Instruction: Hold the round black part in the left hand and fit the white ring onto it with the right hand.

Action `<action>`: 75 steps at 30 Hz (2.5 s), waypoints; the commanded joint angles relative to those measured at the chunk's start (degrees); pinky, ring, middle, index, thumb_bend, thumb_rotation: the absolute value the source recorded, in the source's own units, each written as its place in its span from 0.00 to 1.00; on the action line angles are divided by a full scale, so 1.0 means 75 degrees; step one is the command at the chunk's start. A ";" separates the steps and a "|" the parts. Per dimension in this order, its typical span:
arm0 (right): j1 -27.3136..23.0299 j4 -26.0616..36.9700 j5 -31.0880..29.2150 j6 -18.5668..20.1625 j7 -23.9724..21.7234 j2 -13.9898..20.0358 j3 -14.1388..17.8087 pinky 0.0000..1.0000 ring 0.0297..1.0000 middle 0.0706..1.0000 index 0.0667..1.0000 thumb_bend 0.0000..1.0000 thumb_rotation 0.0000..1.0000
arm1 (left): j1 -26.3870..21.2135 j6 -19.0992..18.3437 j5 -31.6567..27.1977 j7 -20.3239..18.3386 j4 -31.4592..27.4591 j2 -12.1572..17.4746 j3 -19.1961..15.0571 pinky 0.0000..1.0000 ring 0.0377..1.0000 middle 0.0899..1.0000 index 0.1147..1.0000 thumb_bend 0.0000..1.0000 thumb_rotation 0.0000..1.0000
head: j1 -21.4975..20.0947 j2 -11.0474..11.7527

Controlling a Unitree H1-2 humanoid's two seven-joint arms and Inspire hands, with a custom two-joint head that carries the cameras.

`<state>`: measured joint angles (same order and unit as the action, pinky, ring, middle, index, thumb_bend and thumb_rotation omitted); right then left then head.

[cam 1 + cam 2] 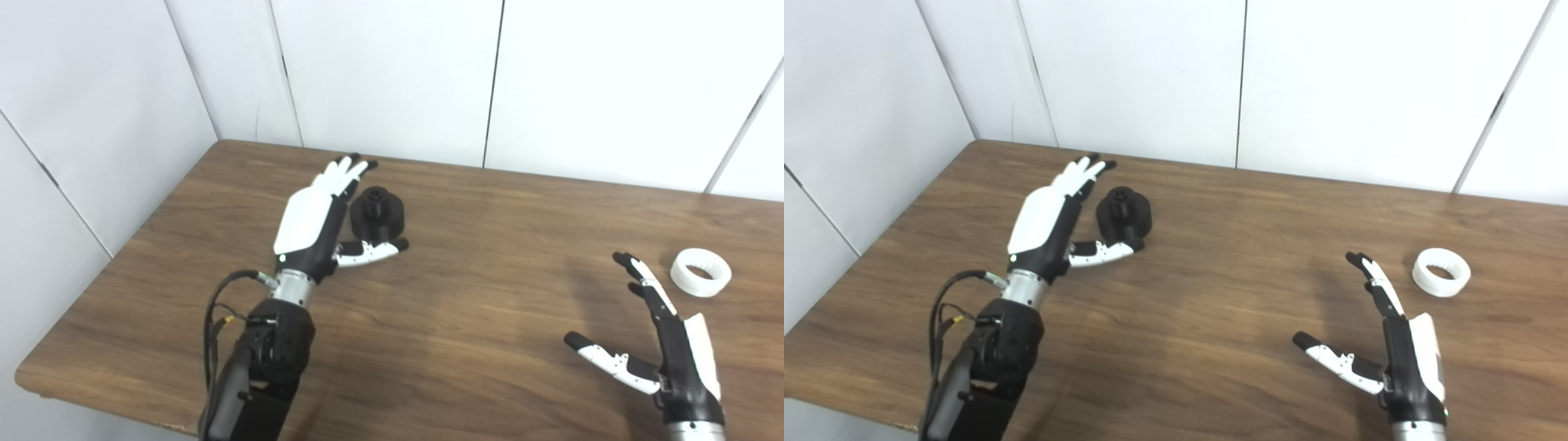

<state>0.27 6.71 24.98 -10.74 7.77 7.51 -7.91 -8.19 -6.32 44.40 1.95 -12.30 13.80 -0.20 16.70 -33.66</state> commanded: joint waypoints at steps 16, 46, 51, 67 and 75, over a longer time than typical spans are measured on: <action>0.0023 -0.0439 0.0087 -0.0156 0.0096 0.0097 0.0135 0.88 0.92 0.91 0.86 0.85 0.45 | -0.0946 -0.0019 0.0006 0.0470 0.1158 0.0535 -0.0011 0.99 1.00 1.00 0.87 0.88 0.41 | -0.0071 -0.0011; 0.0181 -0.0244 0.0040 -0.0179 0.0086 0.0118 0.0243 0.85 0.91 0.91 0.86 0.82 0.42 | -0.1875 -0.0648 0.0482 0.0573 0.3211 0.1148 0.0897 1.00 1.00 1.00 0.87 0.97 0.52 | -0.0160 -0.0125; 0.0208 -0.0220 0.0063 -0.0148 0.0065 0.0137 0.0252 0.85 0.91 0.92 0.86 0.82 0.42 | -0.2005 -0.0614 0.0428 0.0691 0.3627 0.1164 0.0954 1.00 1.00 1.00 0.86 0.98 0.52 | -0.0171 -0.0140; 0.0303 -0.0007 0.0205 -0.0019 0.0107 0.0107 0.0332 0.85 0.89 0.90 0.85 0.84 0.44 | -0.2404 -0.0840 0.0265 0.0694 0.4482 0.1133 0.1278 1.00 1.00 1.00 0.88 0.99 0.55 | -0.0267 -0.0213; 0.0353 0.0087 0.0226 0.0038 0.0066 0.0103 0.0346 0.84 0.89 0.91 0.86 0.83 0.44 | -0.2468 -0.0673 -0.0040 0.0812 0.4772 0.1045 0.1381 1.00 1.00 1.00 0.86 1.00 0.56 | -0.0301 -0.0264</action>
<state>1.57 8.09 26.10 -10.01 7.81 7.19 -6.46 -23.89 -12.31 44.23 6.40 23.48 20.98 9.95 14.41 -35.59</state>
